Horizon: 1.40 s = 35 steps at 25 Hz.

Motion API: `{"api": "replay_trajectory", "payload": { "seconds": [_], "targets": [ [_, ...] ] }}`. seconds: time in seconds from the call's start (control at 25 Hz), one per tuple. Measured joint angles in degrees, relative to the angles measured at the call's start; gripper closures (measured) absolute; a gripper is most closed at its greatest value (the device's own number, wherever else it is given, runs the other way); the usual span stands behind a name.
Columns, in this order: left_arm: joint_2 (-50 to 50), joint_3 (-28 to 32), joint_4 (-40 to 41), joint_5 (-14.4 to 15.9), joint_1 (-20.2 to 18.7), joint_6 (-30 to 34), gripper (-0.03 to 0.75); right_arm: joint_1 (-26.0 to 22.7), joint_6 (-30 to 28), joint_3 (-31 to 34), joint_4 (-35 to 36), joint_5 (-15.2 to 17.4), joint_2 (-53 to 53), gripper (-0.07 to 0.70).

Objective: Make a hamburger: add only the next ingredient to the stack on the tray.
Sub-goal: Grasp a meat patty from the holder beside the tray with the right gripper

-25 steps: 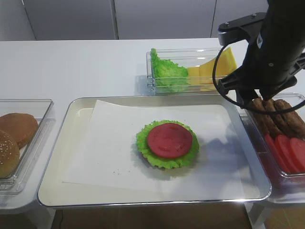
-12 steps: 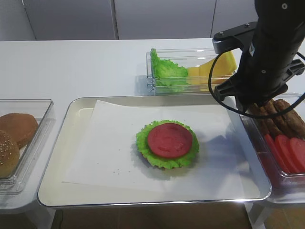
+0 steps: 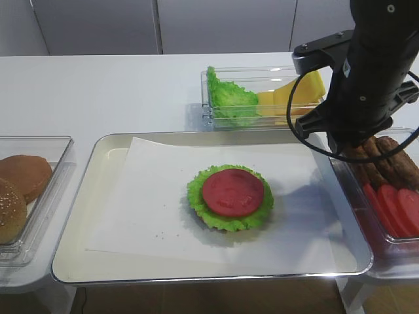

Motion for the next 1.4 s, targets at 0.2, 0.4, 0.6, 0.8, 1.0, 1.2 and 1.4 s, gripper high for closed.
{"api": "replay_trajectory", "payload": {
  "seconds": [0.2,0.4,0.6,0.8,1.0,1.2,1.4],
  "targets": [
    [0.0,0.0,0.0,0.0,0.0,0.0,0.307,0.0,0.7,0.0,-0.2,0.2,0.0,0.409],
    [0.0,0.0,0.0,0.0,0.0,0.0,0.307,0.0,1.4,0.0,-0.3,0.3,0.0,0.399],
    [0.0,0.0,0.0,0.0,0.0,0.0,0.307,0.0,2.4,0.0,-0.5,0.7,0.0,0.336],
    [0.0,0.0,0.0,0.0,0.0,0.0,0.307,0.0,2.4,0.0,-0.6,0.8,0.0,0.354],
    [0.0,0.0,0.0,0.0,0.0,0.0,0.307,0.0,2.5,0.0,-0.6,0.8,0.0,0.416],
    [0.0,0.0,0.0,0.0,0.0,0.0,0.307,0.1,3.5,0.0,-0.4,0.9,0.0,0.482],
    [0.0,0.0,0.0,0.0,0.0,0.0,0.307,0.1,3.9,0.0,-0.7,0.9,0.0,0.498]
  ]
}}
